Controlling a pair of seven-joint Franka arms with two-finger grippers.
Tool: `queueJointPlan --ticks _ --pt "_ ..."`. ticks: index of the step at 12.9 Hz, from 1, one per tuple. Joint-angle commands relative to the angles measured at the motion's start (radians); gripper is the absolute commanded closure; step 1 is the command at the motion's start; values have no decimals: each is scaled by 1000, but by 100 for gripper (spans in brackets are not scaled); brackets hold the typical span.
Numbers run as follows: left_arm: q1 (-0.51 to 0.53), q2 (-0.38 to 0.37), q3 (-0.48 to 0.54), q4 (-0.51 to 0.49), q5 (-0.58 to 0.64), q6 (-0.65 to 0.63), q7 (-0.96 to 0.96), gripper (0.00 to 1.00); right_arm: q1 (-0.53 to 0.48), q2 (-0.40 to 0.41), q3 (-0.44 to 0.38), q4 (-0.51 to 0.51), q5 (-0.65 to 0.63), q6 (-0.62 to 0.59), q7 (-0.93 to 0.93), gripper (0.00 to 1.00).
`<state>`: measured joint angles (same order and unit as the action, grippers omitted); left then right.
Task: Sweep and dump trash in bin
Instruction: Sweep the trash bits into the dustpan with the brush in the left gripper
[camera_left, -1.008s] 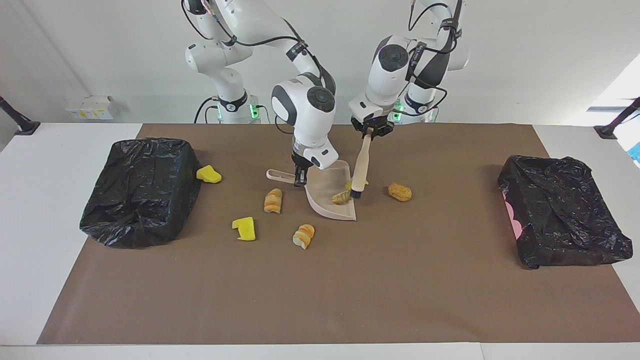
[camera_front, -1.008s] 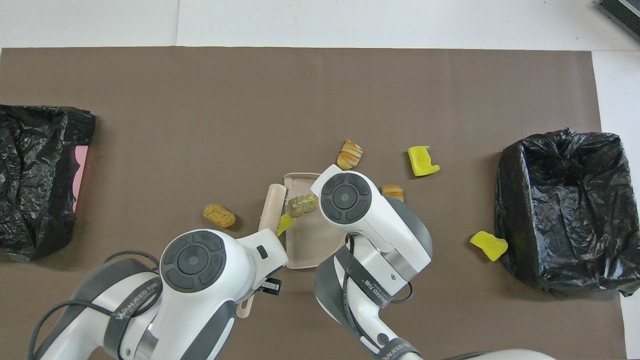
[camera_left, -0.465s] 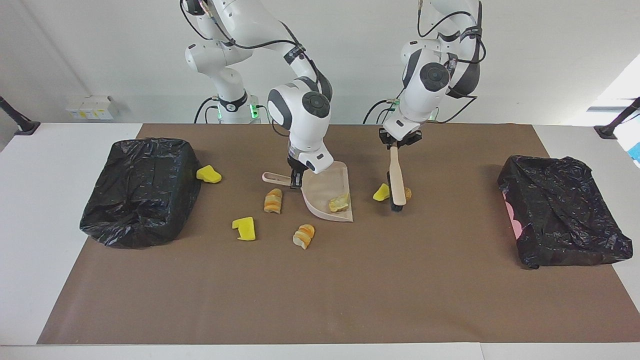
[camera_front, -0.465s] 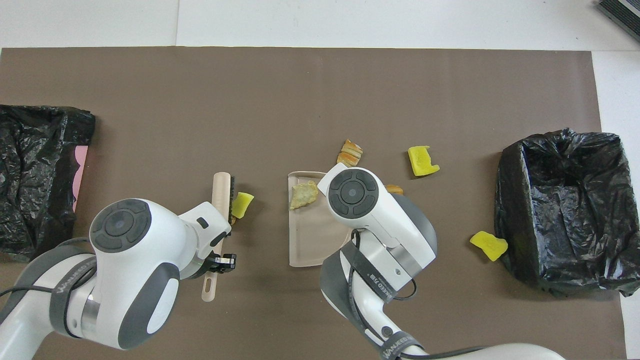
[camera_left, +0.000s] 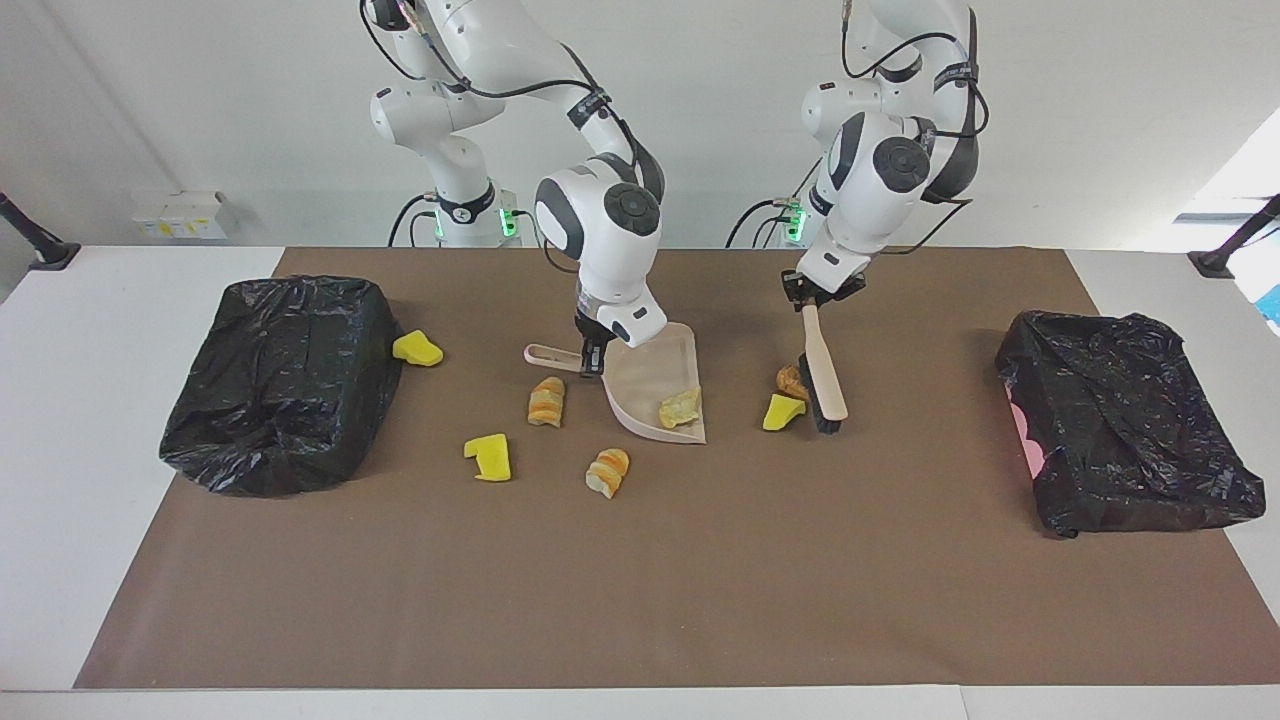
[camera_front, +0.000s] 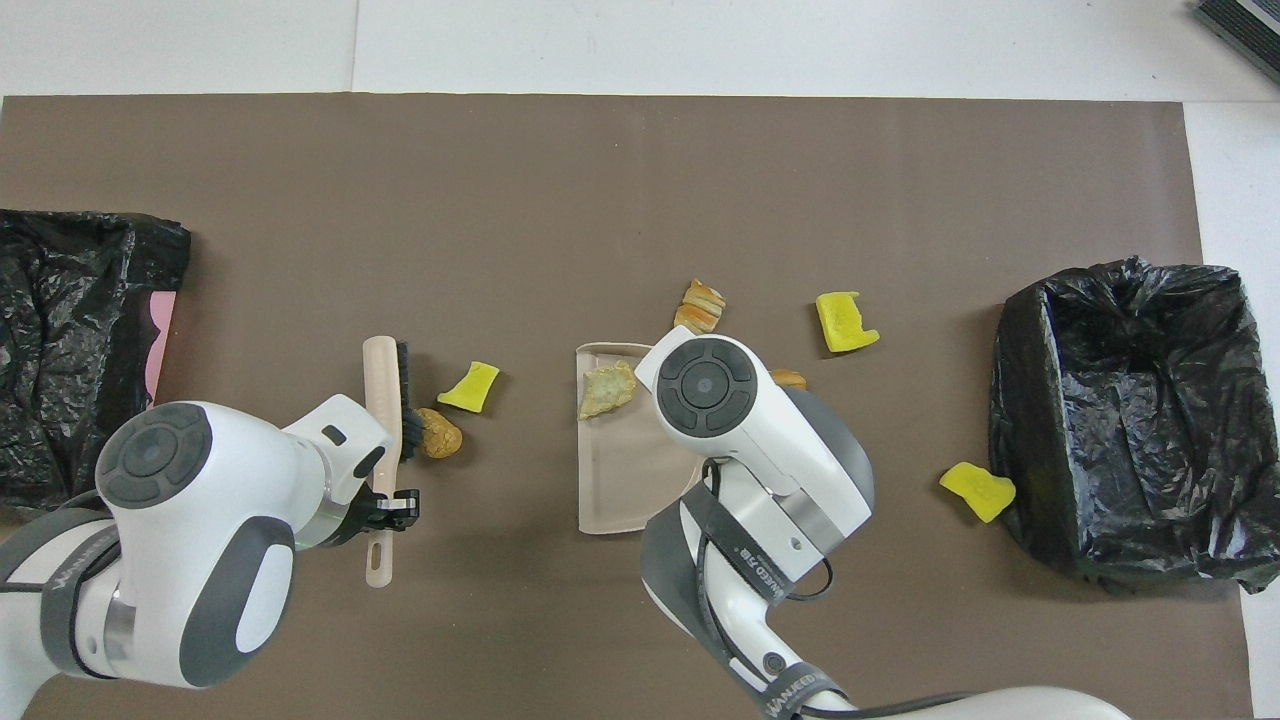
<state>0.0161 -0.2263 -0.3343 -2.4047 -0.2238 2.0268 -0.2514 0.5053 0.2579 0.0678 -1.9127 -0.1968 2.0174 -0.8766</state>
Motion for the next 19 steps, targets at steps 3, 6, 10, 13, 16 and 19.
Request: queueJointPlan --ticks 3,6,10,13,16,19 --pt "25 -16 -8 -57 46 39 -86 99 -7 -5 6 -14 3 23 -1 100" --pt "-28 27 -12 -57 47 105 -115 99 -5 -5 6 -15 3 30 4 100" --pt "-120 105 -15 -38 49 200 -80 98 2 -5 6 -15 4 57 7 100" --pt "-177 114 -55 -36 47 233 -54 97 4 -5 6 -15 5 60 8 100" --pt "-177 105 -153 -30 26 233 -71 96 4 -5 6 -15 5 63 8 100" --pt "-177 108 -245 7 -87 237 -72 96 12 -3 6 -17 5 64 16 100"
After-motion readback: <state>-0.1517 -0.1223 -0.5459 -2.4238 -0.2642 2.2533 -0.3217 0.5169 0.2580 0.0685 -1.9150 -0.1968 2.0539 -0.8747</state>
